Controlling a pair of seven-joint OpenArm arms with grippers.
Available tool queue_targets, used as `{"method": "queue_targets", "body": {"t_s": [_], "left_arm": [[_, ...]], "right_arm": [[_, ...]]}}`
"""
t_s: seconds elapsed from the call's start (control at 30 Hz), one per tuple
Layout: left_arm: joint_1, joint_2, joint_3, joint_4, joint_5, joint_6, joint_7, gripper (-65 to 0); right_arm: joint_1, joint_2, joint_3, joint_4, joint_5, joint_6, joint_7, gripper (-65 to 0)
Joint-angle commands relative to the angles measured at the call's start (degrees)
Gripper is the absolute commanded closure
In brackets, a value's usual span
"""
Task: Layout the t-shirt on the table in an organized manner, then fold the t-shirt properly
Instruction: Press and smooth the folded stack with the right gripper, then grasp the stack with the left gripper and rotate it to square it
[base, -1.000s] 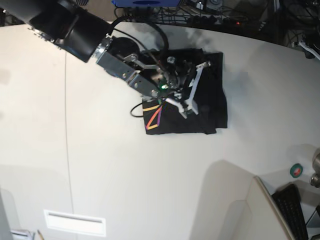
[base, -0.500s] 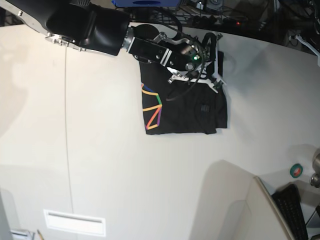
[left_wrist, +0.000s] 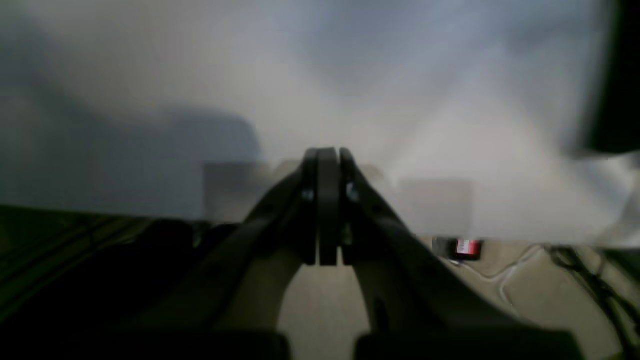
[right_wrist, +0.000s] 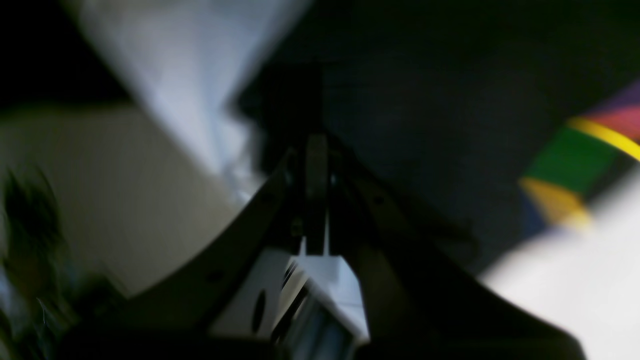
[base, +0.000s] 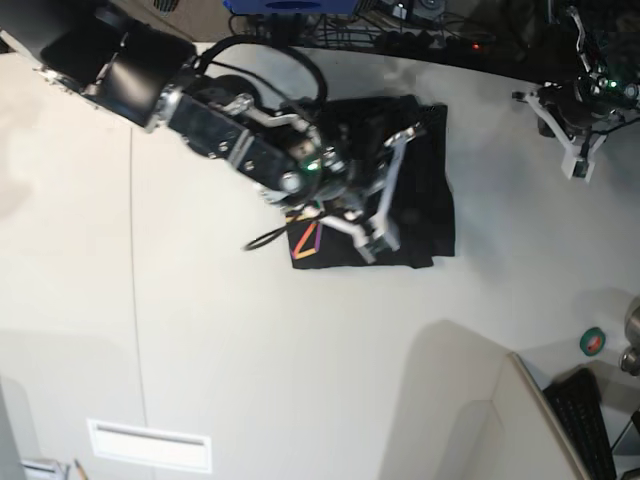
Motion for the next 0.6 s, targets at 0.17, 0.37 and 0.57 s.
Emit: {"method": "queue_targets", "body": {"t_s": [0.17,0.37,0.57], "left_arm": [[-4.9,1.8,4.8,1.6,-11.6,0.0,4.3,-58.3],[-9.9,2.5,12.7,-6.6,-21.4,0.4,4.0,-65.0],[-15.4,4.6,14.7,-19.1,-21.4,3.0,-0.6,-65.0]], "right_arm": [[-4.5,7.9,14.9,7.9,0.6,0.1,0.6,0.0],[-9.3,12.1,19.6,8.2,0.6,0.1,1.0,0.0],[-13.0,13.1,22.6,8.2,0.6,3.1,1.1,0.0]]}}
